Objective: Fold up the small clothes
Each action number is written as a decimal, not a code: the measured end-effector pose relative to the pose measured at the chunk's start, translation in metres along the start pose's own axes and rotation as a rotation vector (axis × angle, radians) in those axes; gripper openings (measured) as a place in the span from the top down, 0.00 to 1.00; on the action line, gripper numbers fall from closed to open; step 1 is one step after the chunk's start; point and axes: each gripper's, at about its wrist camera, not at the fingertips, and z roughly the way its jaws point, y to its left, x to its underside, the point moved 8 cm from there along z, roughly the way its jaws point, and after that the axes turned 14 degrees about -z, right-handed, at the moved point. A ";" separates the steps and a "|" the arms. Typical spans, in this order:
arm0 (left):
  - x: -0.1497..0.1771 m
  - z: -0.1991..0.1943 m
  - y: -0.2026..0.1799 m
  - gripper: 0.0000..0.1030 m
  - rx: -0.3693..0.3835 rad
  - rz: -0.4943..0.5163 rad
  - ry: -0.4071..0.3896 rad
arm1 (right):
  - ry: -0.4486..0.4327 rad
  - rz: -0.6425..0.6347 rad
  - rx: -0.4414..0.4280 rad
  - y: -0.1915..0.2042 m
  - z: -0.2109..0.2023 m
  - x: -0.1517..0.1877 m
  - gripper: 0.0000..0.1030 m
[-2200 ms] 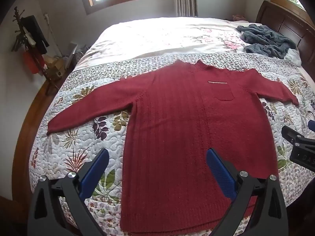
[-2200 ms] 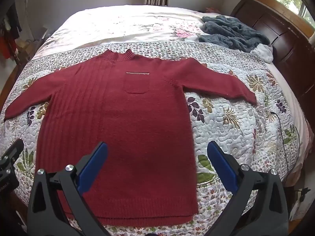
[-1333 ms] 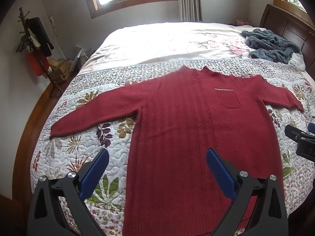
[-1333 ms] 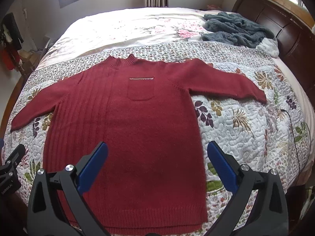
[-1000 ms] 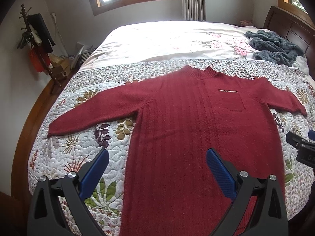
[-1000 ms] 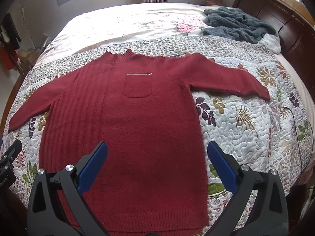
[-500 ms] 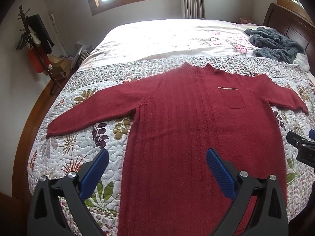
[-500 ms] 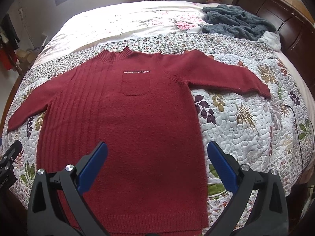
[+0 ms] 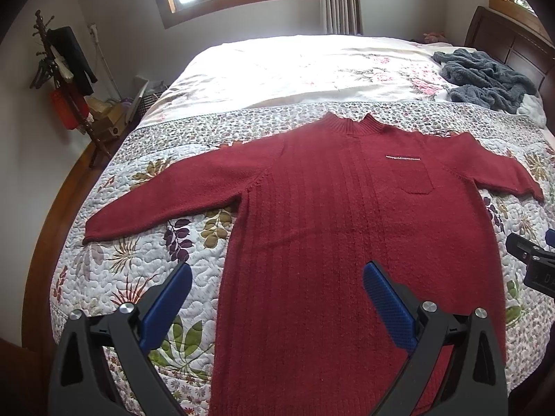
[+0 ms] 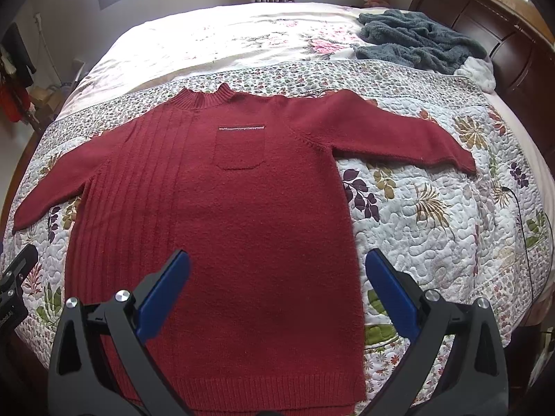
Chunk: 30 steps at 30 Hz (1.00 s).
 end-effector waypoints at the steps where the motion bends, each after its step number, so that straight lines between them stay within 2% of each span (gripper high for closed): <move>1: 0.000 -0.001 0.000 0.04 -0.001 0.001 -0.001 | 0.000 0.001 0.000 0.000 0.000 -0.001 0.03; 30: -0.004 -0.007 -0.002 0.04 0.000 0.002 -0.016 | -0.018 -0.004 0.003 0.001 -0.008 -0.005 0.03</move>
